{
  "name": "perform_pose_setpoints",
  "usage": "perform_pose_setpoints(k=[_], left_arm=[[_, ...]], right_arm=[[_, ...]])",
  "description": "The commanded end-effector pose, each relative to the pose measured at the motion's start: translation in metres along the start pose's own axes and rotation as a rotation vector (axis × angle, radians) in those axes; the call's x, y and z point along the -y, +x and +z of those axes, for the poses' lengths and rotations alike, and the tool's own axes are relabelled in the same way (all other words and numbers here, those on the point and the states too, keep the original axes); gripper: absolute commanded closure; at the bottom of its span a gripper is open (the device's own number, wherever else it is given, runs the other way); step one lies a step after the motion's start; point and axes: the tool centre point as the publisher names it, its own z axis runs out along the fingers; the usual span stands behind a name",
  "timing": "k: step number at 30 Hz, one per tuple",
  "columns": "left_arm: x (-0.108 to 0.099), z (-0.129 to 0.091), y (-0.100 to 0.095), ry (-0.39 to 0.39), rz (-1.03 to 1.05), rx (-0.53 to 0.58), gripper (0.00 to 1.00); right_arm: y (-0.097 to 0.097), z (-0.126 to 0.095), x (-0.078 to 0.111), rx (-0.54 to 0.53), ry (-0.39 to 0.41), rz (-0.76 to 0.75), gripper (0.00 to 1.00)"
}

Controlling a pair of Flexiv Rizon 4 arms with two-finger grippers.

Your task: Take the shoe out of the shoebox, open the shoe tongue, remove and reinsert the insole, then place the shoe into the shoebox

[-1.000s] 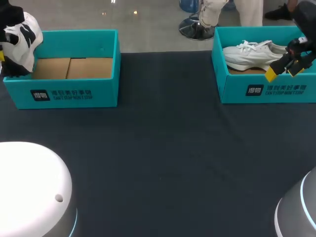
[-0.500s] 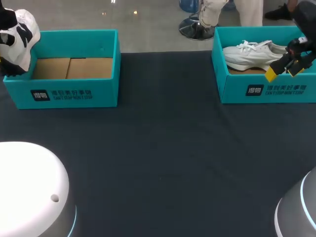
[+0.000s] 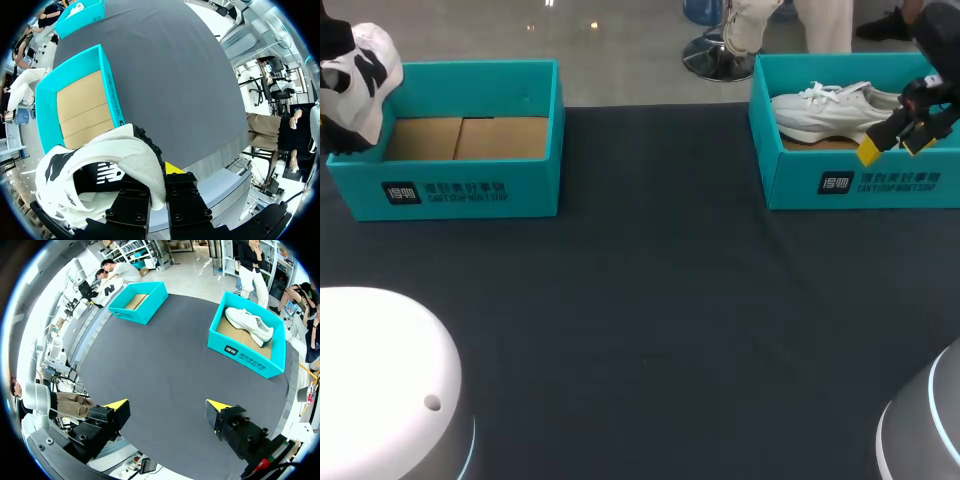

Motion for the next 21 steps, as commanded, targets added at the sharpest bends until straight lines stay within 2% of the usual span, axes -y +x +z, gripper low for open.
perform_pose_setpoints(k=[1, 5, 6, 8, 9, 12, 14, 15, 21], left_arm=[[-0.0009, -0.0015, 0.0004, 0.0, 0.001, 0.002, 1.0], [-0.0009, -0.0015, 0.0004, 0.0, 0.001, 0.002, 1.0], [-0.0016, -0.0018, -0.0027, -0.043, 0.037, 0.001, 1.0], [-0.0012, -0.004, -0.0057, -0.069, 0.135, 0.035, 1.0], [-0.0017, -0.0057, -0.0064, -0.12, 0.158, 0.035, 1.0], [-0.0005, -0.0071, -0.0085, -0.184, 0.295, 0.059, 1.0], [0.0007, -0.0069, -0.0081, -0.205, 0.427, 0.091, 1.0], [-0.0001, -0.0069, -0.0078, -0.254, 0.458, 0.102, 1.0], [-0.0089, -0.004, -0.0062, -0.292, 0.775, 0.164, 1.0]], right_arm=[[-0.0006, 0.0003, -0.0028, -0.001, 0.006, 0.001, 0.0], [-0.0006, 0.0003, -0.0028, -0.001, 0.006, 0.001, 0.0], [-0.0006, 0.0003, -0.0028, -0.001, 0.006, 0.001, 0.0], [-0.0006, 0.0003, -0.0028, -0.001, 0.006, 0.001, 0.0], [-0.0006, 0.0003, -0.0028, -0.001, 0.006, 0.001, 0.0], [-0.0006, 0.0003, -0.0028, -0.001, 0.006, 0.001, 0.0], [-0.0006, 0.0003, -0.0028, -0.001, 0.006, 0.001, 0.0], [-0.0006, 0.0003, -0.0028, -0.001, 0.006, 0.001, 0.0], [-0.0006, 0.0003, -0.0028, -0.001, 0.006, 0.001, 0.0]])
